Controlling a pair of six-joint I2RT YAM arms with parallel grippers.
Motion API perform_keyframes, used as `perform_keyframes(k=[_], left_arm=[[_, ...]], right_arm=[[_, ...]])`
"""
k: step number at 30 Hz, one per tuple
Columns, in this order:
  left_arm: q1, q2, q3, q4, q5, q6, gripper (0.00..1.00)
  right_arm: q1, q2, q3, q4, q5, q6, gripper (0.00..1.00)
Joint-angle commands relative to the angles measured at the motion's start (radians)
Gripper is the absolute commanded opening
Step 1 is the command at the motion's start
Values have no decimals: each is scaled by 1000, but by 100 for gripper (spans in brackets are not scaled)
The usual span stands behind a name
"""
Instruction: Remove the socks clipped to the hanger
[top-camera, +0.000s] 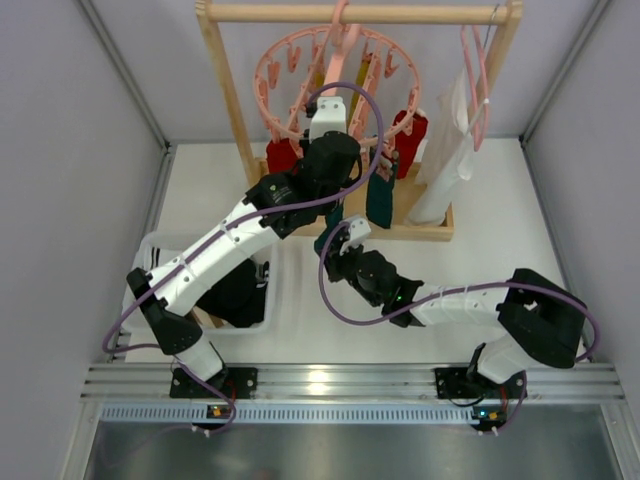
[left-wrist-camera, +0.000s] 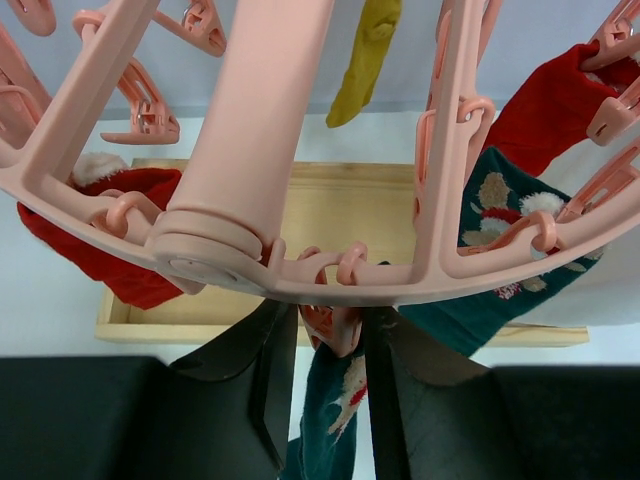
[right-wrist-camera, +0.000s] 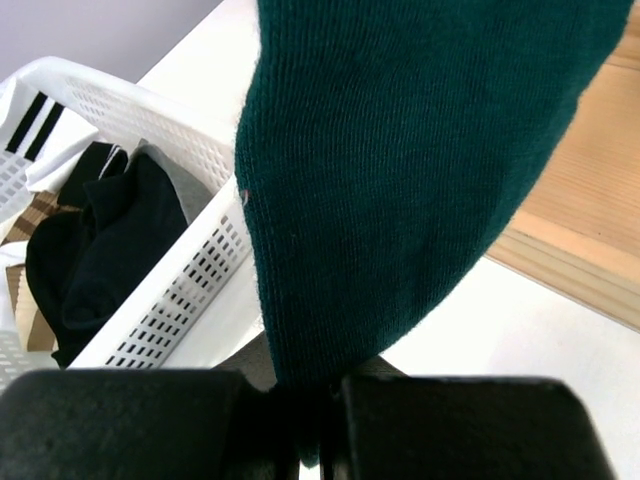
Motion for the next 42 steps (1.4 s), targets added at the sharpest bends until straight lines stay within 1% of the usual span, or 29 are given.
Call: perform_keyframes(k=[1,3,4,5,14,24,30,31,32,33,35,36,39,40,41,42], left_arm=[[7,-18,-5,82,-9,7,13],[7,-16,-7,84,-6,9,8],[7,-15,-7,84,-6,9,1],[7,-13,-5,84,-6,7,0],[7,-15,-4,81,0,24,0],[7,-7,15,81,-8,40,0],[6,-45,-16,78,43,17,0],[6,-51,-23,78,49,12,5],[6,-74,-31,79,54,10,26],[6,-85,-43,78,61,7,36],[6,-123,-76,76,65,1,47],[6,-134,-88,76,68,0,55],[6,-194,-132,75,80,-3,67],[4,-212,-149,75,83,-9,78],[1,-232,-181,75,81,-14,83],[-2,-275,-201,73,83,-16,95]], right_arm=[[22,-44,-9,75,-21,11,0],[22,-46,-12,75,-21,11,0],[22,-51,-14,75,-21,11,0],[22,-52,-15,75,-22,12,0],[23,-60,-51,64,-25,12,0],[22,-74,-140,78,-44,38,0],[26,-167,-179,58,-68,29,0],[31,-202,-184,49,-76,26,0],[32,-218,-196,33,-81,21,0],[34,-231,-201,26,-88,14,0],[34,-274,-210,-9,-99,9,0],[34,-297,-212,-23,-100,2,0],[34,-333,-206,-75,-110,-20,0],[34,-353,-201,-89,-116,-26,0],[32,-363,-186,-109,-119,-32,0],[34,-380,-174,-152,-122,-49,0]])
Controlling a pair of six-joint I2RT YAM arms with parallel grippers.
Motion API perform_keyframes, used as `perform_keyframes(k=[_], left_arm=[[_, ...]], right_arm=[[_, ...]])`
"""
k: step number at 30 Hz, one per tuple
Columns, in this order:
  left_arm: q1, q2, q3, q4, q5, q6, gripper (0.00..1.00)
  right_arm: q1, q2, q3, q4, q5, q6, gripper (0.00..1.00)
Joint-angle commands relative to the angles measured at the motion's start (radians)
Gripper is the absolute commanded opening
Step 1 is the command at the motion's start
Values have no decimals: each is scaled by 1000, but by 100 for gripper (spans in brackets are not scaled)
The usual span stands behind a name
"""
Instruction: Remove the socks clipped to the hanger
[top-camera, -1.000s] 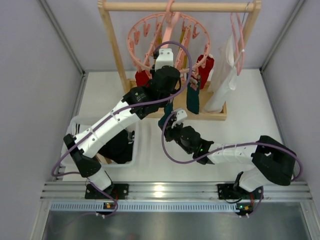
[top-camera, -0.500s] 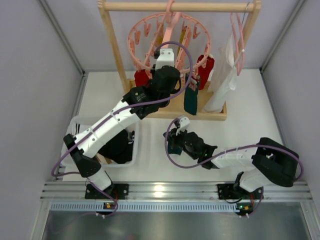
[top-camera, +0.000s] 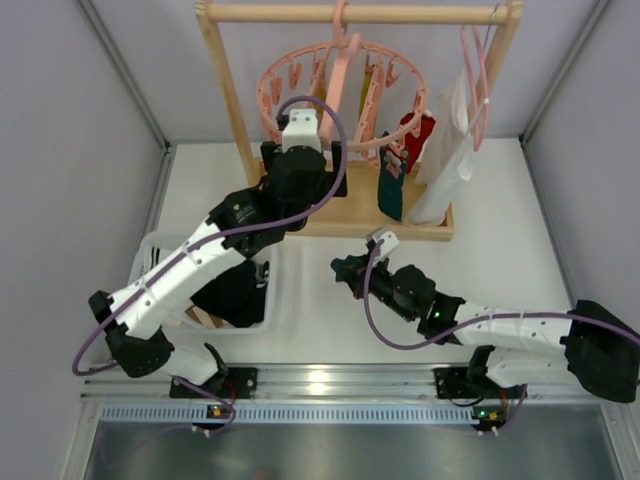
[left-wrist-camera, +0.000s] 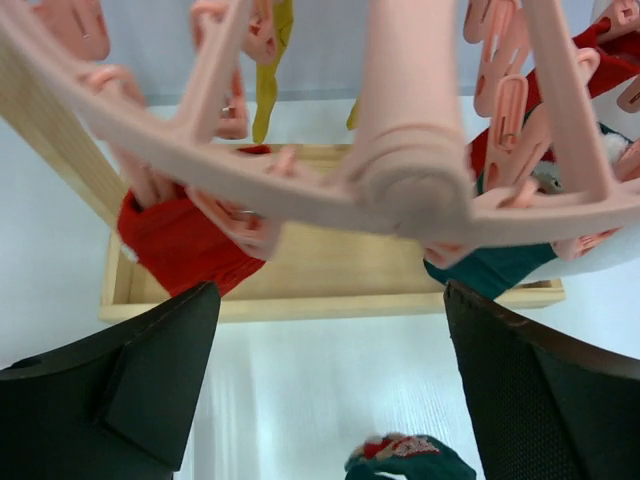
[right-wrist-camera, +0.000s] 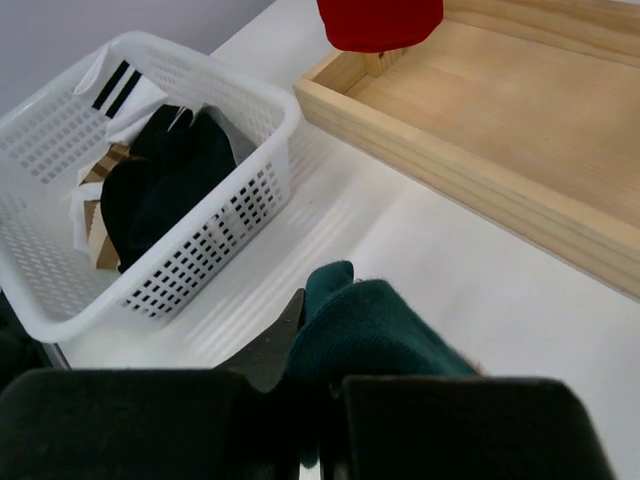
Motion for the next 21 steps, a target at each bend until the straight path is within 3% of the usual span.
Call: perform_keyframes(k=[1,6,8,11,17,21], left_arm=[[-4,-132,-60,44,7,-16,98],[-4,-261,-200,-10,-138,-16,99],[10,-292,-216,-97,-227,-32,99],[59,-322,-215,-224,-249,-101,99],[338,-428,-244,-284,-246,-98,98],[435,-482,-252,-298,-244,-85,99]], right_arm=[[20,-57,47,-117,-49,-57,0],[20,-62,196,-253,-226,-133,0],[20,-45,266,-288,-325,-146,0],[20,15,365,-310,-454,-173,0],[23,217,593,-300,-692,-178,0],[51,416,767,-328,-744,-180,0]])
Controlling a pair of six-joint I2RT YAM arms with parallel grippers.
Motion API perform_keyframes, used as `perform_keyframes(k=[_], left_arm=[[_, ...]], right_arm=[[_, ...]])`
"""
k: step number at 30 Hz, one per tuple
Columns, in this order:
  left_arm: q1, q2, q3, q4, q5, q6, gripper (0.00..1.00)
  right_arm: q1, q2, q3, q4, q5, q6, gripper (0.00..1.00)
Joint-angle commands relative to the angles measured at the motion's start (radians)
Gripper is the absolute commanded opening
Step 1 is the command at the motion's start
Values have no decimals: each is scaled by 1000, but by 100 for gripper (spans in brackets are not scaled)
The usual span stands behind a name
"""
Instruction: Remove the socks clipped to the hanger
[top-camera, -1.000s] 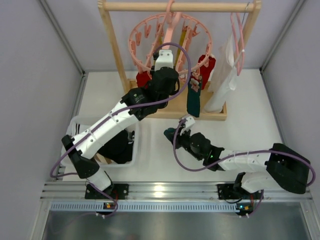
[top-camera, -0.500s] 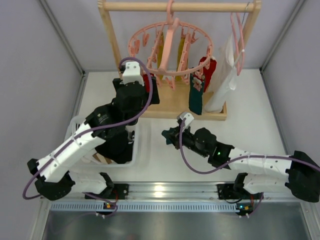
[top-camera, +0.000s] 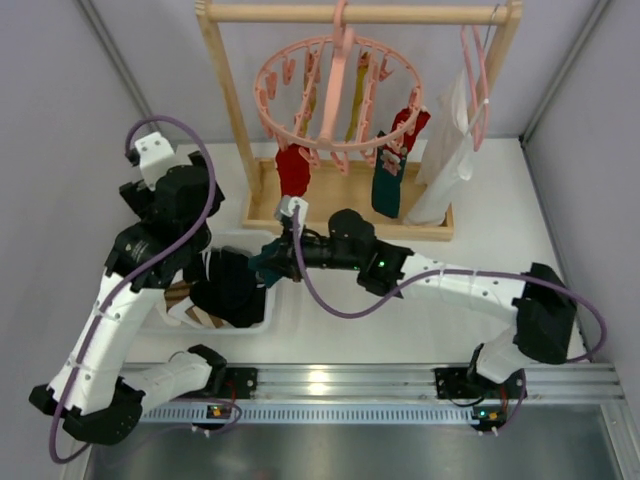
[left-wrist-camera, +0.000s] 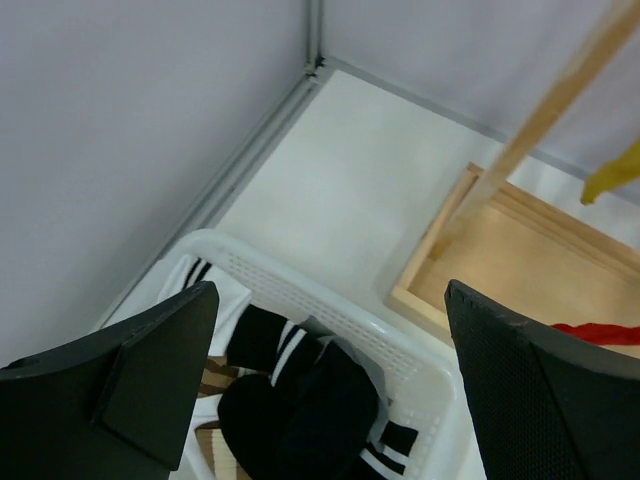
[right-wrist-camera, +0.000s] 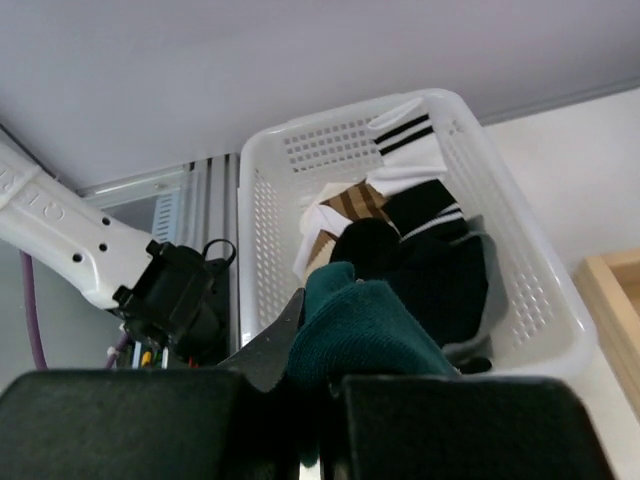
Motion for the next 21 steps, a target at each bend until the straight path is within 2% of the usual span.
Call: perform_keyframes(k=[1,4,8,9,11,12,14,15,17,21], left_arm=[[59,-70,-5,-34,-40,5,99],[76,-123,-19,-31,-93,11,98],[76,-159,-41,-31,-144,23,99],[74,-163,-53,-29,-149,28,99],[74,-173,-65,-29,-152,25,99],[74,-174,-79,-29,-150,23,99],[76,-183,-88,-29,-147,25,99],[76,-183,-97,-29,-147,23,99],[74,-191,-104,-28,-146,20,99],[74,-188,-117,-22,-65,5,98]], right_arm=[[39,134,150,-20,-124,-12,0],[53,260,261,-22,-130,19,1],[79,384,395,-39,-138,48,6],[87,426,422,-48,-141,49,24],[88,458,497,-105,-138,49,52],[88,475,518,-132,-129,42,71],[88,452,534,-194,-84,16,78],[88,432,519,-200,-58,5,86],[87,356,450,-206,-17,-18,93],[66,170,272,-198,129,-32,96]])
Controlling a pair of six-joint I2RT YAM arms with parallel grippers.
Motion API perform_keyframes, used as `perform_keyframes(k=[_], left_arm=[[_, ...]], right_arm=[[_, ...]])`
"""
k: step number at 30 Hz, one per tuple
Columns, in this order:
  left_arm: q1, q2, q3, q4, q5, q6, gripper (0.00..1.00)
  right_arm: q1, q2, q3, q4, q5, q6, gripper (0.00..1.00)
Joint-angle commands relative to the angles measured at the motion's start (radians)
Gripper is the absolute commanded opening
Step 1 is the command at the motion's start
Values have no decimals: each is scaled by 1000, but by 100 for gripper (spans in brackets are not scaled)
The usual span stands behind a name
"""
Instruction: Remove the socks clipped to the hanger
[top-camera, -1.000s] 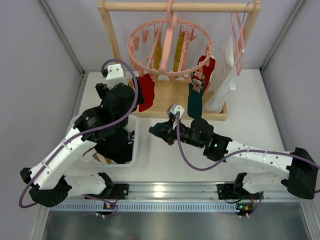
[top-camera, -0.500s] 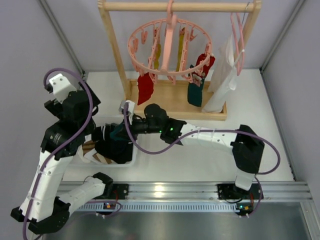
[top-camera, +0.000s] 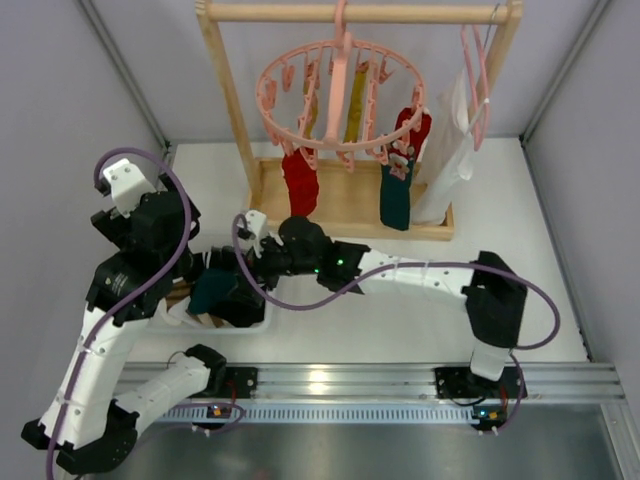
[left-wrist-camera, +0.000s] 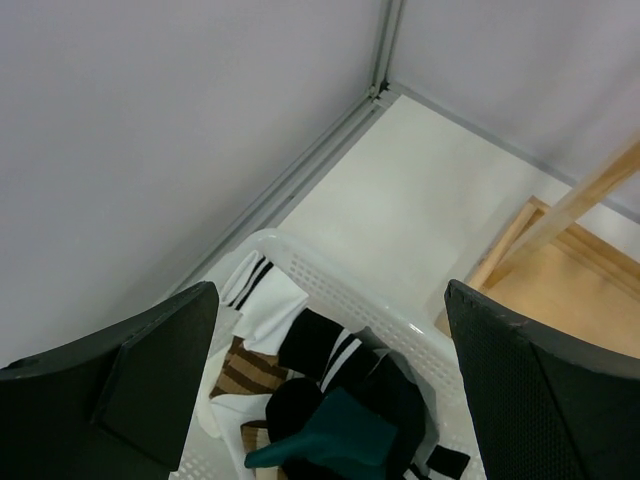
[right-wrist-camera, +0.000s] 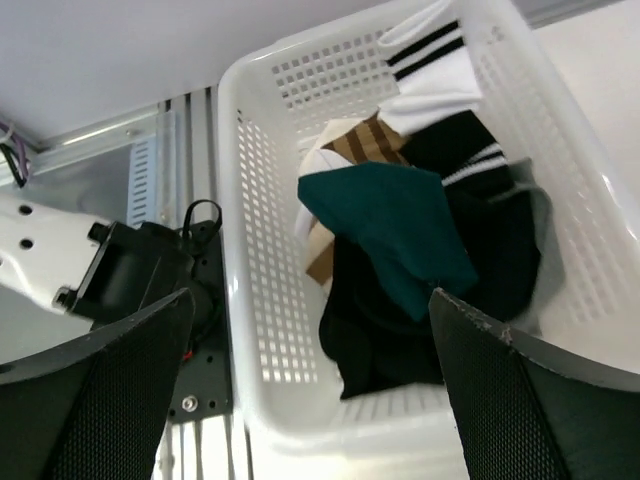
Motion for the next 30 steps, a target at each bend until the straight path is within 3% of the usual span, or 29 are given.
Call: perform_keyframes(k=[1,5,9,14,21,26,30], left_arm=[[3,-4,-12,-4,77,-4,99],[3,13,-45,28,249,-1,98],[3,16,-105,95,457,14,98],[3,-30,-202,253,839,40,98],[3,-60,-252,319,1166,106,99],[3,-145,-312,319,1197,167,99],[3,-214,-367,321,1216,200,99]], right_arm=[[-16,-238,-174,11,154,-34,96],[-54,-522,-408,13,306,-19,99],[-106,-719,-563,-93,448,10,99],[-313,-932,-704,-153,407,57,98],[-525,-1003,-697,-243,411,-28,99],[-651,-986,-678,-254,361,-83,98],[-769,-926,-669,-160,165,-74,87]])
